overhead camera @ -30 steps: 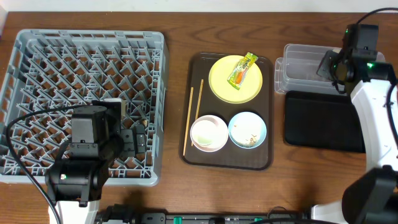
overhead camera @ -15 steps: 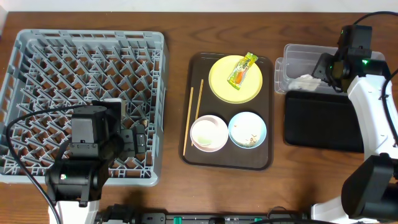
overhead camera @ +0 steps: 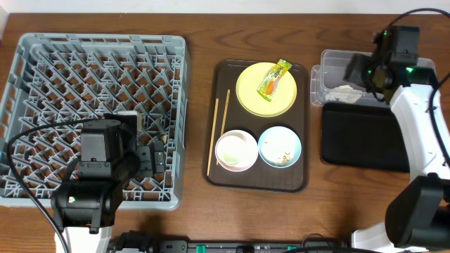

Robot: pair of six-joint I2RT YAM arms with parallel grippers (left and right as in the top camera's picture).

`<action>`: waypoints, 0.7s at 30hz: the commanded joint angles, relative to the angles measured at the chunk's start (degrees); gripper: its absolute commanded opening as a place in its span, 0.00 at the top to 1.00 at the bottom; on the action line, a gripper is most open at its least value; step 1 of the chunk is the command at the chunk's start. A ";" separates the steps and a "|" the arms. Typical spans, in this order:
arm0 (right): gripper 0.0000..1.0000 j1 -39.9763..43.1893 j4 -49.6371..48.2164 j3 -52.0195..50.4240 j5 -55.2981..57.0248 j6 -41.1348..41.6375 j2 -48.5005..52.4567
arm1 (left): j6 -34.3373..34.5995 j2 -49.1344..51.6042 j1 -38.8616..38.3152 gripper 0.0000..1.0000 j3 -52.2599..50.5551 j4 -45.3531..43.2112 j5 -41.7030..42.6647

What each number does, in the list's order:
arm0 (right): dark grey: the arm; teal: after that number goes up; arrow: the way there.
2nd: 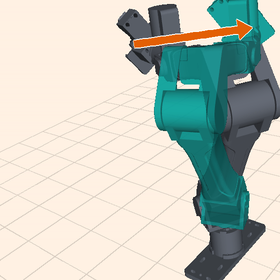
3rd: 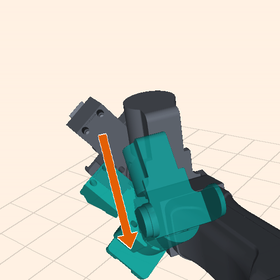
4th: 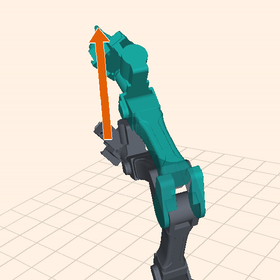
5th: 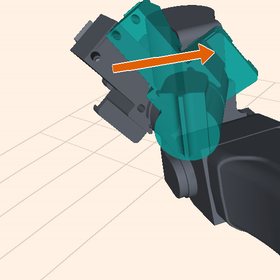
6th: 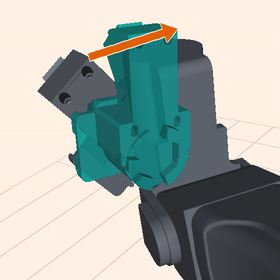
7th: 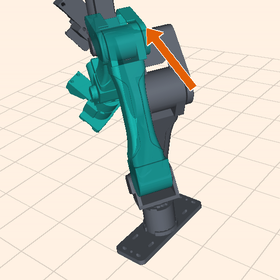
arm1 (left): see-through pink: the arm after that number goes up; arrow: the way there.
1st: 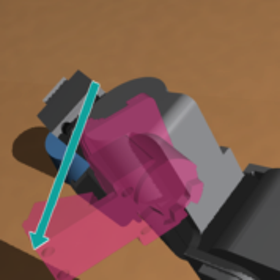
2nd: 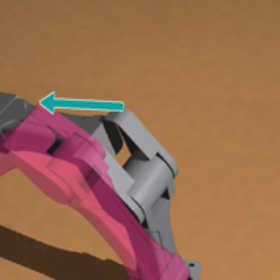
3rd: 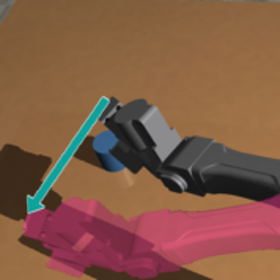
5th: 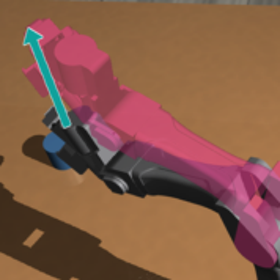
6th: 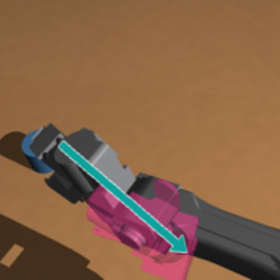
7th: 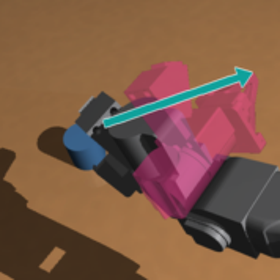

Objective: Sort waste into correct bins and load items into the dishwasher
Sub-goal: 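Carry the tissue right and drop it into the clear bin, then reach the right gripper to the plate and grasp the green Pandan wrapper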

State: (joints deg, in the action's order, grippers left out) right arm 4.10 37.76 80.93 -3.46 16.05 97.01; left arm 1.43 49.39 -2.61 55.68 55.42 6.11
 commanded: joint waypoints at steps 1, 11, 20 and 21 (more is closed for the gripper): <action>0.36 -3.63 -2.29 -0.09 -3.23 -1.99 -1.22 | 0.13 -0.02 0.28 0.05 1.29 0.04 0.76; 0.23 -15.54 -12.07 -0.09 -0.17 -1.99 -1.38 | 0.13 -0.02 0.28 0.05 1.29 0.04 0.76; 0.13 -24.15 -16.39 -0.09 7.17 -1.97 2.36 | 0.13 -0.02 0.28 0.05 1.29 0.35 0.76; 0.12 -24.68 -16.65 -0.09 7.67 -1.99 3.19 | 0.13 -0.02 0.28 0.05 1.29 0.42 0.76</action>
State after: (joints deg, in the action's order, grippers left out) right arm -18.83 21.52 80.93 0.10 14.46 97.56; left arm 1.45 49.39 -2.61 55.68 55.55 6.11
